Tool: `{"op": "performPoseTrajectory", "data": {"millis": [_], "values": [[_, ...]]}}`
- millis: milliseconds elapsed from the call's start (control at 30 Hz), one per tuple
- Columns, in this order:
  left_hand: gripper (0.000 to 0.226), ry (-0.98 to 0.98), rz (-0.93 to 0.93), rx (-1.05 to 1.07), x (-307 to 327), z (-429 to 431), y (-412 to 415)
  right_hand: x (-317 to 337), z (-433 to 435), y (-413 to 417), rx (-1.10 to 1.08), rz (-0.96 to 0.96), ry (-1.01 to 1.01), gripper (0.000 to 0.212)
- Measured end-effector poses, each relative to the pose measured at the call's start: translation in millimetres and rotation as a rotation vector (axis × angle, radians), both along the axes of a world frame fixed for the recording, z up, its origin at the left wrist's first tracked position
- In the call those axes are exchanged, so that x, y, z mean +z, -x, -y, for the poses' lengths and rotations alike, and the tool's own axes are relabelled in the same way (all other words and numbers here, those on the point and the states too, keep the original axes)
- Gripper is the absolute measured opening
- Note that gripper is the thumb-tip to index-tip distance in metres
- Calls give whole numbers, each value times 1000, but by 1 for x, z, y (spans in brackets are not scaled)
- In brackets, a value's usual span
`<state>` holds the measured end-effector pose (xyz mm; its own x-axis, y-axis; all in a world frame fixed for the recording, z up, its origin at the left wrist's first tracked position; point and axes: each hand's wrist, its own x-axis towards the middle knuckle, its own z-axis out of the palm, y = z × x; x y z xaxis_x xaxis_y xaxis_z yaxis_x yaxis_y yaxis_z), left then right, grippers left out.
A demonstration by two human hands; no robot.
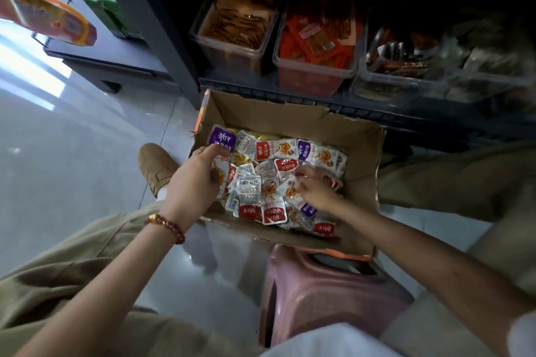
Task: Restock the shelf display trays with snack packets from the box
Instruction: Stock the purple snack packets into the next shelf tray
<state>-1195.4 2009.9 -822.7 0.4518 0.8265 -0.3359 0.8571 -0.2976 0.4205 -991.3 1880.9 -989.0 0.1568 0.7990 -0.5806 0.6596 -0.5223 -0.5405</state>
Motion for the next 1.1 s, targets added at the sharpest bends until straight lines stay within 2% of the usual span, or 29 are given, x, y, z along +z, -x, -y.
{"op": "performPoseTrajectory", "data": {"millis": [67, 167, 300, 367, 467, 567, 633, 767, 900, 1000, 1100], "values": [[46, -5, -26, -50, -2, 1, -3, 2, -8, -17, -148, 153, -18, 33], [47, -5, -55, -89, -2, 1, -9, -2, -24, -43, -207, 192, 88, 44], [47, -9, -60, -114, 2, -1, -18, -22, -31, -62, -299, 28, 256, 55], [48, -21, -41, -140, 5, -3, -24, -22, -31, -60, -318, 0, 270, 55], [50, -29, -11, -163, 10, -6, -36, -12, -20, -47, -169, 196, 228, 40], [50, -48, 0, -179, 14, -7, -49, 5, -1, -22, 137, 384, 172, 22], [47, -53, -18, -197, 16, -4, -58, 15, 11, -12, 128, 305, 46, 20], [45, -63, -117, -229, 18, -2, -64, 46, 9, -13, 113, 304, 89, 26], [37, 1, -166, -210, 19, -6, -62, 100, -8, -35, -41, 158, 38, 26], [29, 39, -85, -191, 21, -4, -67, 156, -20, -66, -199, -39, -31, 28], [25, 104, 109, -188, 24, 1, -78, 204, -24, -88, -216, -89, -180, 31]]}}
